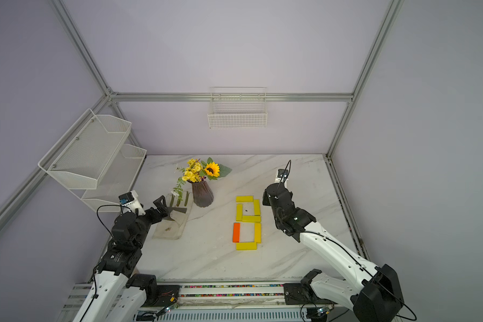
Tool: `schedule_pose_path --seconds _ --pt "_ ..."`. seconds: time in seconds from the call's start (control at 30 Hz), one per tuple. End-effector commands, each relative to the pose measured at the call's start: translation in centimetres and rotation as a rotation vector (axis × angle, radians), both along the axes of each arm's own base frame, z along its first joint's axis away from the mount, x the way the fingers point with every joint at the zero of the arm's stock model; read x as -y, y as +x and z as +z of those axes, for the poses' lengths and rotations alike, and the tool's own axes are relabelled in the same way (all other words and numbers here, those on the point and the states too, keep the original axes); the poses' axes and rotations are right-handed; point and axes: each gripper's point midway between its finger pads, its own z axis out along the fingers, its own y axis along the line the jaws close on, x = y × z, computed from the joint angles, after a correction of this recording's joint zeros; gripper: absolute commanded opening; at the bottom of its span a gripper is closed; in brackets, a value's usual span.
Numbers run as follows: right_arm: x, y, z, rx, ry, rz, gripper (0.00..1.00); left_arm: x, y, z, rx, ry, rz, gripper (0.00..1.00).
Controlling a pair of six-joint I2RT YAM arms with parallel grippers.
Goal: Assemble the number 8 with building blocks
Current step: Reset both arms
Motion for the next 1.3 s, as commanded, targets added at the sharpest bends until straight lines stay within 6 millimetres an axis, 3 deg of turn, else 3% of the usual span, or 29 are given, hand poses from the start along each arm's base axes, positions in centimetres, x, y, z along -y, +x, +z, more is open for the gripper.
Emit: schedule_pose_path --seconds 0.0,0.13,0.23,0.33,0.4,0.47,0.53,0.6,0.63,0.8,0.87,0.93,1.03,1.27 --pt "1.7 2.2 0.0 0.113 -0.138 0.008 0.39 -1.3 0.6 2.6 0.063 0.117 0.055 1.0" --pt "5.4 3.8 -2.8 0.142 -0.163 -0.009 0.43 -1.5 1.3 0.1 0.017 0.223 0.042 1.0" --pt "8.4 3.9 -5.4 0.205 -0.18 -0.03 0.43 -2.5 1.6 -2.0 0.023 0.295 0.095 1.0" --pt "9.8 3.1 -5.6 0.366 -0.205 0.001 0.43 -3.1 1.8 -3.7 0.072 0.305 0.119 1.0" --pt "10.7 3.7 -7.1 0.346 -0.213 0.002 0.43 -3.0 2.3 -4.1 0.096 0.301 0.106 1.0" --pt "10.9 4.6 -7.7 0.337 -0.233 0.022 0.58 -2.8 3.1 -4.9 0.088 0.294 0.082 1.0" --pt "12.6 5.0 -8.4 0.322 -0.173 -0.016 0.76 -2.4 4.1 -5.8 0.074 0.303 0.047 1.0" --pt "14.4 3.9 -9.1 0.358 -0.099 -0.021 0.97 -2.2 4.9 -6.7 0.065 0.307 0.025 1.0" --pt "15.1 3.3 -8.5 0.423 -0.076 -0.036 0.97 -2.2 5.2 -7.1 0.069 0.304 0.014 1.0" --pt "14.2 3.4 -9.0 0.384 -0.086 0.028 0.97 -1.6 6.4 -7.7 0.131 0.296 -0.04 1.0" --pt "15.0 4.3 -9.4 0.353 -0.072 -0.019 0.97 -1.2 7.5 -7.6 0.122 0.327 -0.071 1.0" --pt "16.2 5.1 -9.8 0.307 -0.065 -0.086 0.97 -1.6 8.4 -8.6 0.084 0.33 -0.062 1.0" --pt "16.0 5.0 -9.8 0.313 -0.068 -0.085 0.97 -2.1 9.5 -11.4 0.042 0.322 -0.054 1.0" --pt "16.0 5.0 -9.7 0.315 -0.071 -0.085 0.97 -1.5 11.6 -12.1 -0.022 0.327 -0.123 1.0"
